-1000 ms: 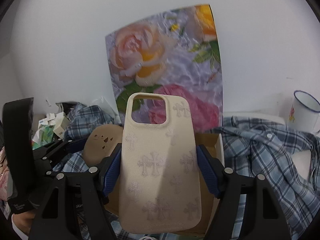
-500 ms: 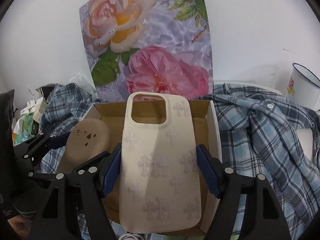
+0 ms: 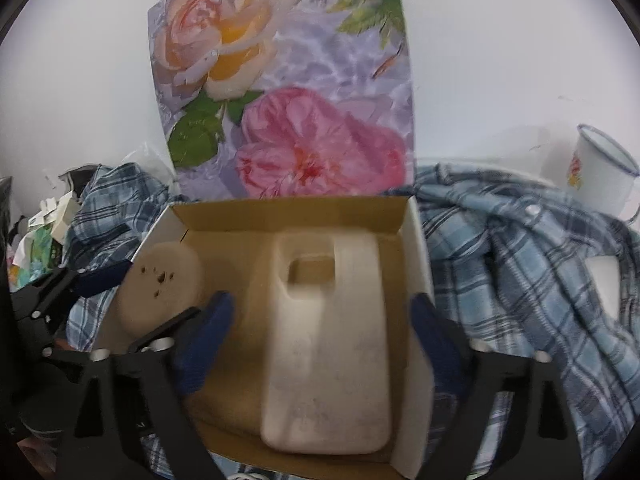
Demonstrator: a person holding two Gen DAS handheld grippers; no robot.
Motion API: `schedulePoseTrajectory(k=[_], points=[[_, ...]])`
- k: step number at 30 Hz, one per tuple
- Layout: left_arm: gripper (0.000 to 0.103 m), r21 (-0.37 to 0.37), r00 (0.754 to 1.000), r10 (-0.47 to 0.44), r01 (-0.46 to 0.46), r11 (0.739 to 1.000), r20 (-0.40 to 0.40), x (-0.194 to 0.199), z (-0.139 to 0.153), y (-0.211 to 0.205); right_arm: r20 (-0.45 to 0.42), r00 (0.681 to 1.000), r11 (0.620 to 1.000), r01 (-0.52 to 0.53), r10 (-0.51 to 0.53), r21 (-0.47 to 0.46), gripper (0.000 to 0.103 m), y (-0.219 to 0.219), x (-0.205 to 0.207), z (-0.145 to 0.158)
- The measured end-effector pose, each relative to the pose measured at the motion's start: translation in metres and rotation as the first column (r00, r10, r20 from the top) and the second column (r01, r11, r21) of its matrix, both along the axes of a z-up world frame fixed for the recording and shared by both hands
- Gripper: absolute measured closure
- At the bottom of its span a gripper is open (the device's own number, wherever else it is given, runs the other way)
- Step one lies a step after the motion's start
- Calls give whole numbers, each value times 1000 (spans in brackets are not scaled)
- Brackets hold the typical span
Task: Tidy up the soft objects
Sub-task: 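Lower both held items into the white box and open both tools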
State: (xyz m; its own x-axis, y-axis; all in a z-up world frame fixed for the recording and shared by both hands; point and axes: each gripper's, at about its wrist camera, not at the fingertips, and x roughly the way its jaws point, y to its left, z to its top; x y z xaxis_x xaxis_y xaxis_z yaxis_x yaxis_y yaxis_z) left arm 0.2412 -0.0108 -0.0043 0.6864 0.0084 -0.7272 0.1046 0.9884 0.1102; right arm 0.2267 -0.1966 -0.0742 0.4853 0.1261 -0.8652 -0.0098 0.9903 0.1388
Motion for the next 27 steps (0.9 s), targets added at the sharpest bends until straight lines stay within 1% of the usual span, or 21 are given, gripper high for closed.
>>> schedulePoseTrajectory(k=[1, 3, 4, 8, 13, 16, 20, 23, 27], points=[[0, -14, 1000, 0, 0, 1000, 10, -1, 3, 1, 13, 1000, 1000, 2, -2, -5, 5, 0, 0, 4], [0, -29, 999, -3, 4, 1000, 38, -4, 10, 2, 39, 999, 1000, 1, -1, 6, 3, -1, -2, 12], [0, -30, 999, -2, 4, 1000, 49, -5, 13, 2, 51, 999, 1000, 4, -5, 9, 1, -2, -2, 15], [0, -35, 997, 4, -2, 999, 71, -9, 21, 2, 97, 995, 1000, 0, -1, 5, 1, -2, -4, 27], [0, -65, 994, 19, -12, 998, 108, -13, 31, 14, 167, 986, 999, -35, 29, 32, 0, 0, -7, 41], [0, -74, 992, 38, -29, 997, 124, -14, 36, 23, 193, 981, 997, -49, 38, 51, 0, 0, -9, 48], [0, -95, 988, 53, -39, 995, 144, -17, 44, 30, 234, 970, 998, -68, 61, 18, 0, 7, -13, 60], [0, -90, 983, 57, -42, 995, 172, -24, 53, 33, 254, 963, 996, -91, 91, -12, 0, 16, -17, 69], [0, -102, 977, 52, -32, 994, 205, -32, 69, 33, 293, 950, 994, -113, 112, -12, 0, 19, -22, 86]])
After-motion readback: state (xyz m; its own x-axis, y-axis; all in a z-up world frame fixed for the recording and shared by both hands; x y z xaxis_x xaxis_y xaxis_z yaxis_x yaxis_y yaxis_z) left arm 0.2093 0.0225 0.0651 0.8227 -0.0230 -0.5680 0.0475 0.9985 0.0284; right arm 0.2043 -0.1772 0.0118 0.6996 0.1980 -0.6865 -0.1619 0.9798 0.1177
